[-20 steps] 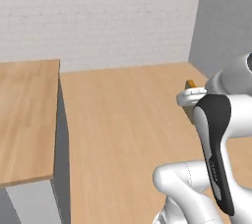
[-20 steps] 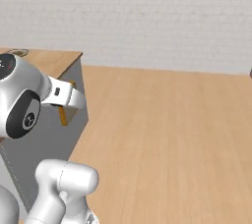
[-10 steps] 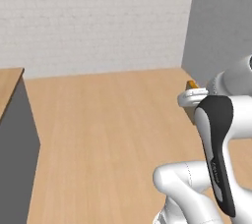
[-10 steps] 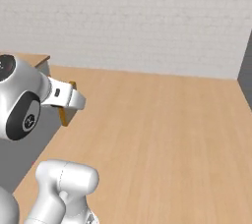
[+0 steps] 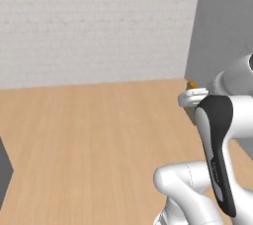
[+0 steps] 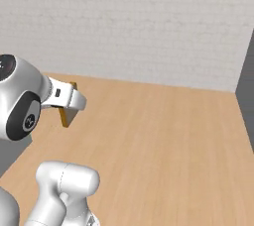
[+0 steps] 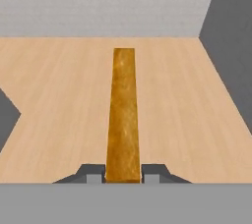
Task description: Start the toaster. Once the lever pops up, take the bread to the plate on the dining counter.
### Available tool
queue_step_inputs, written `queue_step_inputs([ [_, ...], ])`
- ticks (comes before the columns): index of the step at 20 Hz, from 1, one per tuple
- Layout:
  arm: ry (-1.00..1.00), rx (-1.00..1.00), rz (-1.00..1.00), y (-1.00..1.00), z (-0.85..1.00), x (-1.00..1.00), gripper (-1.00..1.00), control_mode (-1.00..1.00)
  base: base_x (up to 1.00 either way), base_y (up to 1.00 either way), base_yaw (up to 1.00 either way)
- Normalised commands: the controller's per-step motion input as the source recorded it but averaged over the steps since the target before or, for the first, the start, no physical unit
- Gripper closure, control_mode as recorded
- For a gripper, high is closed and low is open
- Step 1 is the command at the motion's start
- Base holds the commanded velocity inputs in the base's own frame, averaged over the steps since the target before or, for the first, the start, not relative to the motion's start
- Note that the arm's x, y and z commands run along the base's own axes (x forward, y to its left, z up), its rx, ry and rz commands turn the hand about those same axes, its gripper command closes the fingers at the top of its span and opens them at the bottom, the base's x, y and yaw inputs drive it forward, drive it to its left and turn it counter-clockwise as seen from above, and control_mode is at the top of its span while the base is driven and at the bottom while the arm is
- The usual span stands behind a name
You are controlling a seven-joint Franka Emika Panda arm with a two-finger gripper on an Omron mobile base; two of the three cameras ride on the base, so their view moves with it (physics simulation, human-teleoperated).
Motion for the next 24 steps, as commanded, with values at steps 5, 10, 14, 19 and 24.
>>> queue_step_inputs([
  [5,0.00,0.00,0.00,0.00,0.00,0.00,1.00,1.00,1.00,-0.84,0.14],
  [10,0.00,0.00,0.00,0.00,0.00,0.00,1.00,1.00,1.00,-0.74,0.16],
  [14,0.00,0.00,0.00,0.00,0.00,0.00,1.00,1.00,1.00,-0.66,0.17],
  [19,0.00,0.00,0.00,0.00,0.00,0.00,1.00,1.00,1.00,-0.45,0.19],
  [24,0.00,0.00,0.00,0.00,0.00,0.00,1.00,1.00,1.00,-0.28,0.24],
])
